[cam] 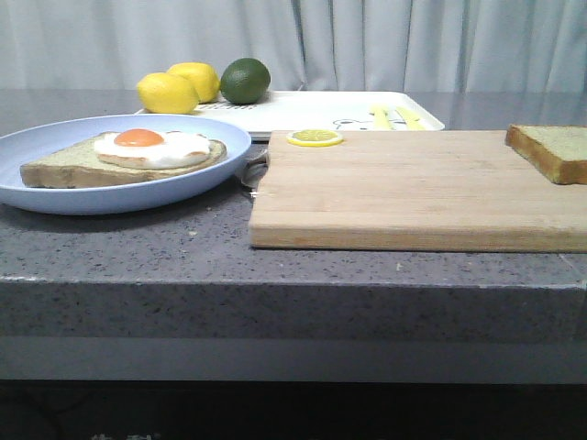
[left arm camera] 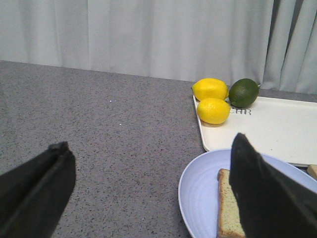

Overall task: Place bread and move sandwich to tray
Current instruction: 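Grasp the bread slice edge with the right gripper and lift it, then carry the bread slice with the right gripper over the egg toast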

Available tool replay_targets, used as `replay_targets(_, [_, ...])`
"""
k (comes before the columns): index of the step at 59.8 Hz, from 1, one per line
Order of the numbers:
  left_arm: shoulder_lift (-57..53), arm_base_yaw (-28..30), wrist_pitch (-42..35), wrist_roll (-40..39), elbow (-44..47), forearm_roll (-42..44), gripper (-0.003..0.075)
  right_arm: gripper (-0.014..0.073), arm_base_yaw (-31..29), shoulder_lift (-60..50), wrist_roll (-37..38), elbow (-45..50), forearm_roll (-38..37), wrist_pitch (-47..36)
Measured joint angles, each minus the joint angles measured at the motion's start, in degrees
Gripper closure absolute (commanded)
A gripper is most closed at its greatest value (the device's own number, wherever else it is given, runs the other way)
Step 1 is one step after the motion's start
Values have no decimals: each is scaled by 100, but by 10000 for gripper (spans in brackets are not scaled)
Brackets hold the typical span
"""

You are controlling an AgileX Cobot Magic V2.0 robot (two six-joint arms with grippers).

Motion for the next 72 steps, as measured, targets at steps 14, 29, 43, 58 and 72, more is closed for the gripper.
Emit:
replay_targets(14, [0,0,0,0,0,0,103,654,0,-37,0,0,201,103])
replay_targets(29, [0,0,0,0,0,0,103,654,0,-597,0,0,1012,392])
replay_targets(43, [0,0,0,0,0,0,103,654,473,-998,-5,113,2411,557])
replay_targets(58, [0,0,0,0,0,0,103,654,2314,-1012,-5,203,3480,37])
replay_targets(72, [0,0,0,0,0,0,103,654,4275,-980,-5,216,4276,-1838])
